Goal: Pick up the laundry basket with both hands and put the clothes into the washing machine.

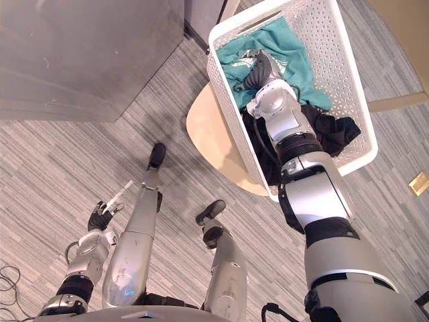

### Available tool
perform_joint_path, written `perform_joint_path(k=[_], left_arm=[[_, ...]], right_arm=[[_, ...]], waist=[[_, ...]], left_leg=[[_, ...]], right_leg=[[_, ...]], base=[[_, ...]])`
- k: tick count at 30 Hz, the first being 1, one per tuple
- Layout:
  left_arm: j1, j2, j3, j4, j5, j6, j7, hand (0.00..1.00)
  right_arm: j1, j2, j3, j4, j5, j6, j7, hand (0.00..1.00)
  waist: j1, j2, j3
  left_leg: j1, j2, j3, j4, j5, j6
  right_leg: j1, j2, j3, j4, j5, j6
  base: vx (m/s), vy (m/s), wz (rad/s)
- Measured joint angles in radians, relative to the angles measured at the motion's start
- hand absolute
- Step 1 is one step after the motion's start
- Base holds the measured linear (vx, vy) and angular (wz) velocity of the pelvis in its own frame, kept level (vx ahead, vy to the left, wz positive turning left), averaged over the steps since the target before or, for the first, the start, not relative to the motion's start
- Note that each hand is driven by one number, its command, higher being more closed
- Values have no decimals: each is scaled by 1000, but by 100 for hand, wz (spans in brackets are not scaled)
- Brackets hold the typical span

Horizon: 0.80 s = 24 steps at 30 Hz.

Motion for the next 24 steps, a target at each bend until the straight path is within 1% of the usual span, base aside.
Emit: perform_joint_path(k=[9, 12, 14, 15, 17, 18, 21, 22, 23, 24], left_arm=[[0, 0, 1, -1, 0, 0, 2, 0], [0, 1, 1, -1, -4, 0, 3, 0], [0, 0, 0, -1, -18, 0, 3, 0], [0, 2, 1, -1, -29, -1, 5, 0], [0, 5, 2, -1, -38, -1, 9, 0], [0, 5, 1, -1, -40, -1, 19, 0], [0, 1, 6, 2, -57, 0, 24, 0], [0, -2, 10, 2, -57, 0, 28, 0], [0, -2, 10, 3, -57, 0, 32, 0], [0, -2, 11, 5, -57, 1, 39, 0]], right_arm=[[7, 29, -3, 2, -1, 1, -1, 100], [23, 48, -34, 3, 2, 3, -6, 100], [43, 65, -82, 2, 14, 5, -10, 100], [57, 85, -139, 2, 78, 4, -27, 100], [80, 103, -209, -1, 149, 2, -39, 100], [99, 122, -272, -2, 250, -5, -71, 100], [155, 178, -426, -44, 437, -14, -131, 100], [178, 213, -497, -80, 547, -33, -169, 100], [183, 228, -525, -90, 578, -41, -183, 100], [200, 248, -562, -120, 661, -58, -206, 100]], waist=[[-5, -1, 0], [-10, -1, 0], [-11, -1, 0], [-14, -2, 0], [-15, -2, 0], [-17, -2, 0], [-22, -2, 0], [-25, -3, 0], [-27, -3, 0], [-31, -3, 0]], left_leg=[[7, 7, 17, 1, 0, 0], [17, 7, 19, -2, 0, 0], [22, 8, 20, -4, 0, 0], [22, 13, 33, -6, 1, 1], [23, 27, 66, -7, 7, 7], [26, 27, 73, -7, 7, 8], [44, 27, 79, -8, 7, 9], [54, 29, 87, -10, 8, 9], [58, 29, 91, -10, 8, 9], [69, 29, 98, -14, 8, 10]], right_leg=[[4, -1, 1, 0, 0, 0], [14, -1, 0, -1, 0, 0], [19, -1, 0, -1, 0, 0], [20, -2, 0, -1, 0, 0], [21, -3, 0, 0, 0, 0], [24, -5, 1, 1, 0, 0], [37, -10, 2, 5, 0, 0], [36, -14, 7, 15, -1, -2], [36, -17, 11, 20, -2, -3], [38, -21, 18, 26, -3, -6]], base=[[4, 1, 0], [6, -1, 1], [9, -3, 2], [0, 0, 0], [0, 0, 0], [0, 0, 0], [6, -3, -1], [11, -11, -6], [-6, -13, -10], [-10, -10, -6]])
